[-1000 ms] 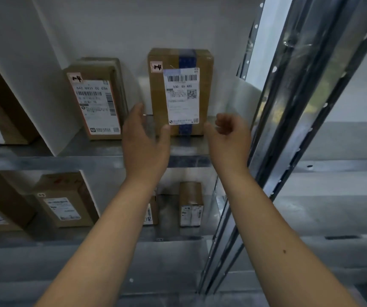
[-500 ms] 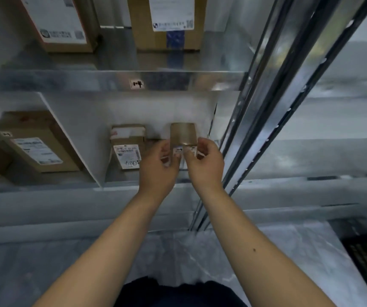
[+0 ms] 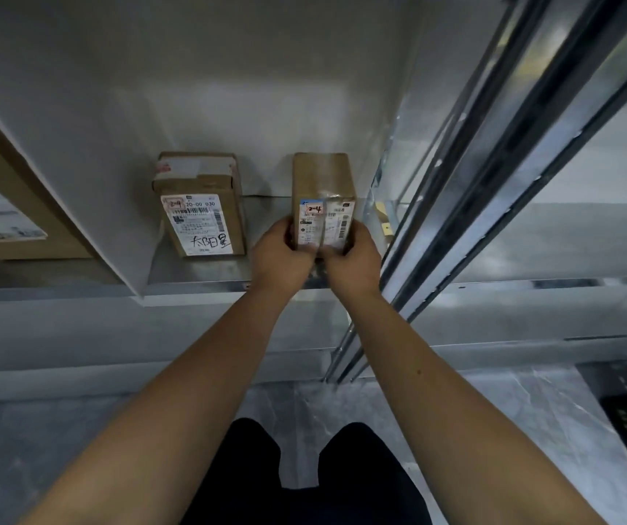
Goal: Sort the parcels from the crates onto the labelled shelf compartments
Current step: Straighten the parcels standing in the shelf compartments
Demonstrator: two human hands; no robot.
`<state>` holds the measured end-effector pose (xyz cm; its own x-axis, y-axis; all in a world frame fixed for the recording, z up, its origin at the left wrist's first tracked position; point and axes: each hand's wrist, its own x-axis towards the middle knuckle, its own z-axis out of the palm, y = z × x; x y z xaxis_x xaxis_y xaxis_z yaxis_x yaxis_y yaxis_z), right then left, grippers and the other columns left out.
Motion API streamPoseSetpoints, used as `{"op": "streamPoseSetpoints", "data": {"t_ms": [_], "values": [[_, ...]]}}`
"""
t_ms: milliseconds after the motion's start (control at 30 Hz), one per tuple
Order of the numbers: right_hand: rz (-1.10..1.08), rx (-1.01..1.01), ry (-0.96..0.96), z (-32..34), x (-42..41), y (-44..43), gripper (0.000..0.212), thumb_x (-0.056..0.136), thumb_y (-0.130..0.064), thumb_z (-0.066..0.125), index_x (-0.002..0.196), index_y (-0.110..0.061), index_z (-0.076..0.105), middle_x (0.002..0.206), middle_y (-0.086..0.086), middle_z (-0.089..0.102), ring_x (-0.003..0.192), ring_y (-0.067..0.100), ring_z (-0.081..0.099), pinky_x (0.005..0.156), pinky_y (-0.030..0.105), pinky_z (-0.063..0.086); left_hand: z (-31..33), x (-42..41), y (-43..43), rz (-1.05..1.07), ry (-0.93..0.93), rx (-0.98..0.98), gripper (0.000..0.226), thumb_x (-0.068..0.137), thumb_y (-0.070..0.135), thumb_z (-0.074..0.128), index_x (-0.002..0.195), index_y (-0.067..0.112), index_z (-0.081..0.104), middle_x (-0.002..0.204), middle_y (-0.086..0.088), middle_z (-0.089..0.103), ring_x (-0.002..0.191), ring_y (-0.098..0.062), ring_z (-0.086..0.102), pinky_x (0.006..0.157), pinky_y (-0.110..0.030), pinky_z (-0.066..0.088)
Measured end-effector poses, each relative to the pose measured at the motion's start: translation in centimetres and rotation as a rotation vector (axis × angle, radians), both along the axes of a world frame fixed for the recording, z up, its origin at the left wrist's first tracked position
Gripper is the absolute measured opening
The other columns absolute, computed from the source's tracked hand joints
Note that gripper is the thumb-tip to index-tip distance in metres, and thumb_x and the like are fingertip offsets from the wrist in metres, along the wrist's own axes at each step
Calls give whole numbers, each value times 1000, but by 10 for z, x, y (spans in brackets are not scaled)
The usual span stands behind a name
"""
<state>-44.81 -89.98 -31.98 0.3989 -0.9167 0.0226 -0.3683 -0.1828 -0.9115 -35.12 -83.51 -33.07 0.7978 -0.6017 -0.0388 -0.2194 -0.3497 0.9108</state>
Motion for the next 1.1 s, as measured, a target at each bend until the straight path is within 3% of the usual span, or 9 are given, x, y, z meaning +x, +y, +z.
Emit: {"op": "streamPoseSetpoints", "data": {"t_ms": [100,267,400,667,767,833,933,1033,1100], "values": [[-18,-27,1,-15,3,-7,36,91,-6,67,125,-18,68,111,-3,73,99,12,66,85,24,52,-9,1,-7,43,-40,-34,38,84,12,70,118,28,74,109,9,78,97,-7,71,88,-27,58],[-67,-32,30,-24,13,-21,34,91,-2,65,121,-18,72,111,-1,76,98,14,67,82,21,49,-18,2,-16,101,-108,-41,31,87,7,71,113,21,76,107,3,78,96,-10,70,71,-8,45],[-61,-52,64,-23,20,-31,34,92,-1,64,119,-18,74,113,0,78,97,12,68,81,15,49,-19,9,-25,127,-111,-32,29,88,7,71,113,20,77,109,1,79,100,-14,73,81,-18,52],[-55,-56,106,-16,25,-34,33,93,-1,63,121,-16,73,115,3,77,103,18,70,83,19,47,-12,6,-28,143,-131,-17,27,91,10,70,116,19,76,113,-2,78,105,-17,72,82,-20,53],[-43,-30,77,-16,24,-25,39,91,4,56,120,-17,71,105,-3,73,94,13,64,76,12,45,-4,0,-22,128,-134,-3,30,92,9,67,119,20,75,115,-1,78,107,-17,71,73,-8,43],[-24,-30,81,-12,23,-18,40,89,3,55,119,-18,69,107,-2,73,95,14,65,76,15,47,-2,-1,-21,105,-107,12,33,90,10,67,121,20,73,115,-1,77,107,-19,71,77,-14,47],[-18,-18,136,-5,14,-8,30,91,-2,61,119,-11,65,114,7,74,103,23,69,77,18,44,-7,-1,-17,104,-60,62,38,84,26,64,121,18,65,114,-5,75,107,-24,71,90,-34,57],[18,35,211,-1,-6,8,33,97,-6,60,130,-8,61,114,14,70,104,27,65,87,24,47,-6,-14,-3,119,50,125,61,86,42,64,139,14,57,133,-11,67,124,-26,64,103,-46,55],[36,62,240,4,-19,21,15,96,-7,60,95,-22,56,89,3,62,80,14,59,78,19,46,12,-29,13,114,127,173,65,92,37,69,144,3,50,142,-18,60,131,-30,59,109,-47,50]]}}
